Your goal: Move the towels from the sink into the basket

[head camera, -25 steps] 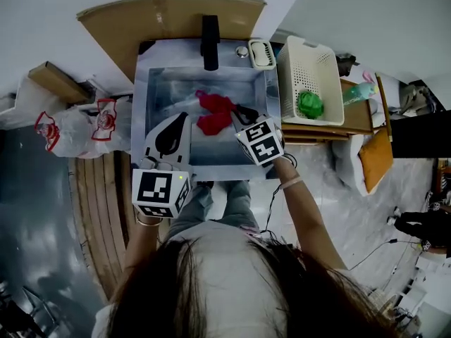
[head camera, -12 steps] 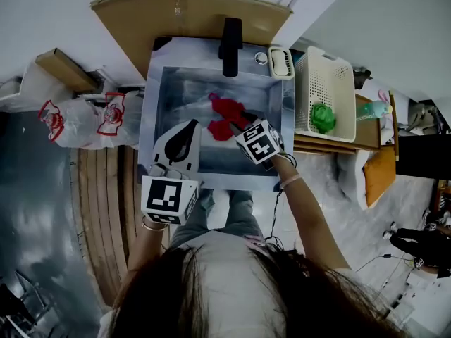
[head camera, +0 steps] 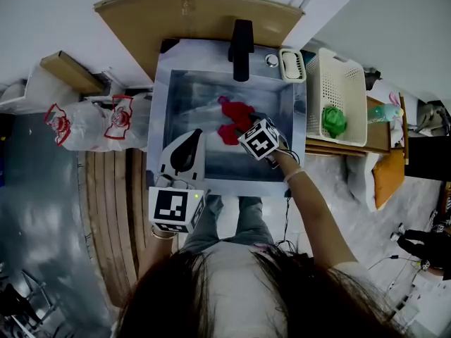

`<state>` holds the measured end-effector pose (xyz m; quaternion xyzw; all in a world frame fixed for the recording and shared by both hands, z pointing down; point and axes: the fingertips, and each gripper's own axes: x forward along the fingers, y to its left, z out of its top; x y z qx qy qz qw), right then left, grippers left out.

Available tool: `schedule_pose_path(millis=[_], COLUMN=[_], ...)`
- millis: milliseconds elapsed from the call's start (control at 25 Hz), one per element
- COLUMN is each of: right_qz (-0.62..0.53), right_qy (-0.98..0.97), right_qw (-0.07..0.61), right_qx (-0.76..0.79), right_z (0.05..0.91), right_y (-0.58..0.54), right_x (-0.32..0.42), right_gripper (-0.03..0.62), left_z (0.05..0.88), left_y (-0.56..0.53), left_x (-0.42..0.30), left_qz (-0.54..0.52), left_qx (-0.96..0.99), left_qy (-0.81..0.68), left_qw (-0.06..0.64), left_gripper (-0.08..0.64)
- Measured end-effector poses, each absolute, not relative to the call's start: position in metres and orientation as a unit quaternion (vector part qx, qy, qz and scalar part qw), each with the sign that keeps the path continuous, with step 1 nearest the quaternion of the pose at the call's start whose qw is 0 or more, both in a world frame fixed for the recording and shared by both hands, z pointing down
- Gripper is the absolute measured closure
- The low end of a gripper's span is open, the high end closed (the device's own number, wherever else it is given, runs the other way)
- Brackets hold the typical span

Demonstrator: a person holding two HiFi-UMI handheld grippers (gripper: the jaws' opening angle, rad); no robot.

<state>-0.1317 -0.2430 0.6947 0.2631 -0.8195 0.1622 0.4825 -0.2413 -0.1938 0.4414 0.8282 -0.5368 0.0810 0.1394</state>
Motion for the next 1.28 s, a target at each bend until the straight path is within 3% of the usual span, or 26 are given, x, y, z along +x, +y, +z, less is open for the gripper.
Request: schedule_pose_path(millis=[440, 800, 1280], right_qz=[0.213, 0.219, 0.218], right_qy=[-0.785, -0.786, -0.803], right_qw=[0.503, 0.492, 0.458], right_qx=[0.291, 0.302, 0.313], right_z=[0.746, 0.748, 0.714], right_y=[-0.251, -0.251, -0.247], right_x=[-0.120, -0.121, -0.123], right_gripper=[0.328, 0.460, 0.482], left_z=[0.454, 0.453, 0.444], left_y=[-0.189, -0.187, -0.189], left_x=[-0.244, -0.240, -0.227], left_qz=[0.088, 0.088, 0.084], left_qx=[0.822, 0.823, 0.827], left_qy=[-0.542, -0.541, -0.535], left_qw=[0.153, 0.152, 0.148], left_gripper=[0.557, 0.557, 0.557])
